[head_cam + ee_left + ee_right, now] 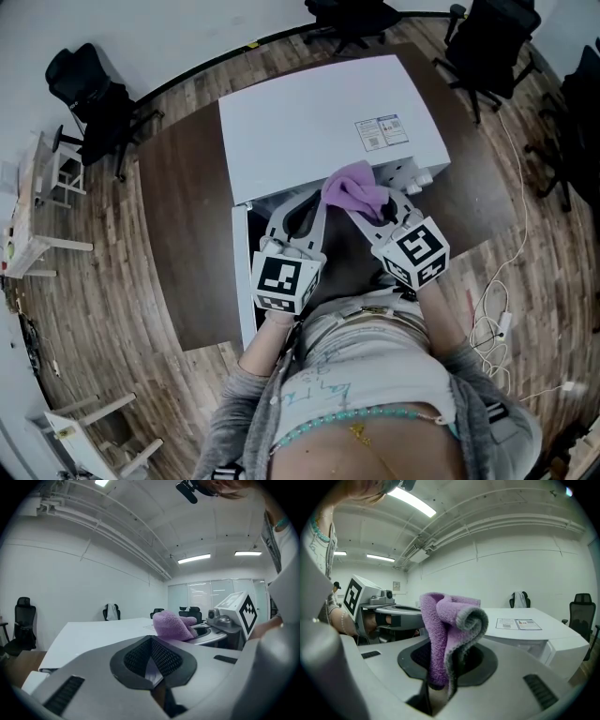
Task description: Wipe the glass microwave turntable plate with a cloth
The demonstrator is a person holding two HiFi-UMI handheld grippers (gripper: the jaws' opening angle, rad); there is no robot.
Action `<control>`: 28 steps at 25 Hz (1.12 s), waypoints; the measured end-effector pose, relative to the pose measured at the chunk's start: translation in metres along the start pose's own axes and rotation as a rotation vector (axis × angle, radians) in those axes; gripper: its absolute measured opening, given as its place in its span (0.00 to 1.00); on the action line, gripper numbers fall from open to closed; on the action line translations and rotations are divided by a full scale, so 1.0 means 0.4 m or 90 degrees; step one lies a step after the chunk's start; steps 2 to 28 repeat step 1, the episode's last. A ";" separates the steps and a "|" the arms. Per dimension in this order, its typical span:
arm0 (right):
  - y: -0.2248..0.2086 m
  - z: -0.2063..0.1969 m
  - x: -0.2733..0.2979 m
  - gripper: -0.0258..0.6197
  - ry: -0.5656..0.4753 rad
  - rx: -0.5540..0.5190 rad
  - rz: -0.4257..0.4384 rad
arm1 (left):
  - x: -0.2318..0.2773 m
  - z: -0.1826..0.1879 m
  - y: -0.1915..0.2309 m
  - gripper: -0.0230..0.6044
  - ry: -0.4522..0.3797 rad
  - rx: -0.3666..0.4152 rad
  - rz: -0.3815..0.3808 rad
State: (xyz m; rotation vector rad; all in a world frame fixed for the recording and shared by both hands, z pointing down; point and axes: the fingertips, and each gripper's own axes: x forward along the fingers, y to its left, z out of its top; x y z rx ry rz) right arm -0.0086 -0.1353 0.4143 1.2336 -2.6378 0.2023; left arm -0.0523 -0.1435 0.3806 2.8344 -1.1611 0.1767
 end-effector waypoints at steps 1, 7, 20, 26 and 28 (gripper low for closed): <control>0.000 -0.001 0.000 0.21 0.000 0.000 0.001 | 0.000 -0.001 0.000 0.05 0.000 0.001 0.001; 0.000 -0.001 0.000 0.21 0.000 0.000 0.001 | 0.000 -0.001 0.000 0.05 0.000 0.001 0.001; 0.000 -0.001 0.000 0.21 0.000 0.000 0.001 | 0.000 -0.001 0.000 0.05 0.000 0.001 0.001; 0.000 -0.001 0.000 0.21 0.000 0.000 0.001 | 0.000 -0.001 0.000 0.05 0.000 0.001 0.001; 0.000 -0.001 0.000 0.21 0.000 0.000 0.001 | 0.000 -0.001 0.000 0.05 0.000 0.001 0.001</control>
